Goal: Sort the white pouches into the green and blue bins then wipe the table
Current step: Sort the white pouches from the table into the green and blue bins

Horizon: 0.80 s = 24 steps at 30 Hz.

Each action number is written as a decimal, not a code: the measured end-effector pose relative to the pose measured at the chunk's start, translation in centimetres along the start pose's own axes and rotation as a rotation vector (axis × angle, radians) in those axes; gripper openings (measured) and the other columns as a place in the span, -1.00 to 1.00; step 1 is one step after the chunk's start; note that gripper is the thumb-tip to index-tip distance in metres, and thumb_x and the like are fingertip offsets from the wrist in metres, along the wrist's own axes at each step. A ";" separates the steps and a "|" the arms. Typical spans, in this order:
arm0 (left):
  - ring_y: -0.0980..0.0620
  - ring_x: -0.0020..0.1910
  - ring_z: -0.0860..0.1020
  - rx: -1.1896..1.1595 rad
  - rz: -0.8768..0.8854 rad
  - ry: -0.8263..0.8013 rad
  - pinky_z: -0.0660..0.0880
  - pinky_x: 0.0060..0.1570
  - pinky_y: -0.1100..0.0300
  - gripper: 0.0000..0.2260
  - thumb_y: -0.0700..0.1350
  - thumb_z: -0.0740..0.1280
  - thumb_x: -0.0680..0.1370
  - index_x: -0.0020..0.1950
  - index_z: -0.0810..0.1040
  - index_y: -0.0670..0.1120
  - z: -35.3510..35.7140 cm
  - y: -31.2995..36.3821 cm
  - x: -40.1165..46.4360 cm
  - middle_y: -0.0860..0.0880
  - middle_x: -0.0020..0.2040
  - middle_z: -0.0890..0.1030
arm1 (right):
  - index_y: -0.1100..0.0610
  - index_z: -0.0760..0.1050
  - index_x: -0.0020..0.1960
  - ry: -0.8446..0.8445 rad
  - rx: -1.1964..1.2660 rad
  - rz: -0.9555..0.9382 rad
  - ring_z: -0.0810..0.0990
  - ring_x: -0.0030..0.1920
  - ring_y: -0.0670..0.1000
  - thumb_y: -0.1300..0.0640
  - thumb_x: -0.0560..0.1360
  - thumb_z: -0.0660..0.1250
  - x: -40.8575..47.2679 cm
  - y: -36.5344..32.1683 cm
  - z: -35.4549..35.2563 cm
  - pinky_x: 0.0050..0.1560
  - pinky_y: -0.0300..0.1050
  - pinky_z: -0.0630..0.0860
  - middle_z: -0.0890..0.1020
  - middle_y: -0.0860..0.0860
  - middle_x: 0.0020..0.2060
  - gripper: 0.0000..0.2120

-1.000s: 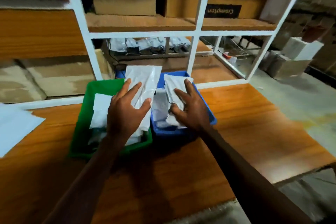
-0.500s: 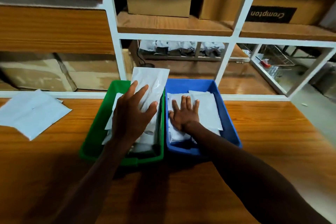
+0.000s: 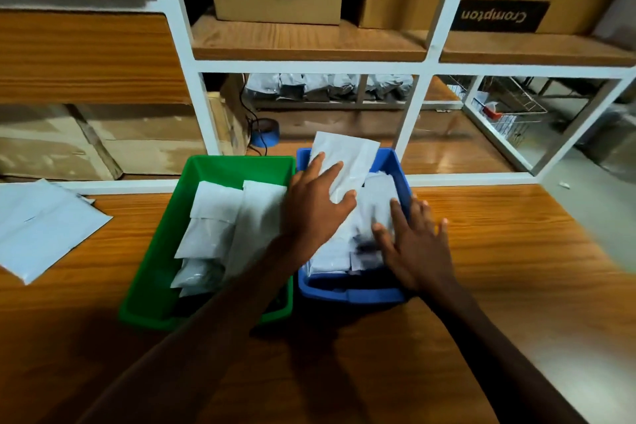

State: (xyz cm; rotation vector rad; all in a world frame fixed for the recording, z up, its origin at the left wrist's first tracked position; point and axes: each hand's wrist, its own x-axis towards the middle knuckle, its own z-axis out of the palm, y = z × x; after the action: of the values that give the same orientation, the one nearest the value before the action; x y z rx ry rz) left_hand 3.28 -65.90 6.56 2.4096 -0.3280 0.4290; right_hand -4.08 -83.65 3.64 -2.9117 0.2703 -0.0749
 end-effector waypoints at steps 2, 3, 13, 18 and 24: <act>-0.24 0.30 0.44 0.069 -0.016 -0.082 0.41 0.25 -0.03 -0.49 0.16 0.32 0.50 0.42 0.47 0.05 2.7 2.1 0.8 -0.04 0.54 0.31 | -0.06 -0.05 0.63 -0.019 0.030 0.059 -0.18 0.62 0.13 -0.30 0.63 -0.10 -2.2 2.4 0.1 0.53 0.27 -0.16 -0.13 0.12 0.63 -0.36; -0.25 0.33 0.40 0.101 -0.045 -0.140 0.40 0.26 -0.05 -0.50 0.16 0.29 0.53 0.44 0.44 0.04 4.1 3.2 1.0 -0.05 0.56 0.26 | -0.07 -0.02 0.63 -0.027 0.076 0.082 -0.16 0.62 0.13 -0.29 0.63 -0.08 -2.9 3.1 0.4 0.54 0.28 -0.13 -0.12 0.13 0.63 -0.37; -0.19 0.53 0.08 0.362 -0.153 -0.380 0.08 0.42 -0.20 -0.46 0.21 -0.05 0.64 0.58 0.14 0.02 13.2 6.4 0.4 -0.07 0.62 0.04 | -0.06 0.23 0.56 0.077 0.328 0.067 -0.02 0.61 0.17 -0.26 0.60 -0.02 -3.3 4.2 2.2 0.56 0.23 0.04 -0.02 0.16 0.62 -0.41; -0.17 0.54 0.04 0.450 -0.169 -0.417 0.06 0.38 -0.20 -0.46 0.22 -0.03 0.65 0.59 0.11 0.05 13.3 6.9 0.6 -0.05 0.62 0.01 | -0.03 0.20 0.58 0.069 0.365 0.034 -0.02 0.61 0.16 -0.19 0.67 0.02 -3.2 4.6 1.8 0.55 0.24 0.05 0.01 0.17 0.62 -0.47; -0.20 0.43 0.36 0.221 -0.005 -0.261 0.33 0.34 -0.12 -0.50 0.20 -0.01 0.64 0.50 0.35 0.02 6.1 5.0 -1.3 -0.07 0.52 0.34 | 0.09 0.30 0.52 0.199 0.450 -0.080 0.20 0.56 0.17 -0.22 0.63 0.03 -4.9 3.5 0.5 0.49 0.21 0.26 0.25 0.17 0.56 -0.41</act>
State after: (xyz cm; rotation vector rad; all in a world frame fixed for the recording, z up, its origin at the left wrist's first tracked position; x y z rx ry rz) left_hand 1.73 -73.49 4.48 2.6882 -0.4069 0.1527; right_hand -9.49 -85.97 2.26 -2.4660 0.1448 -0.3873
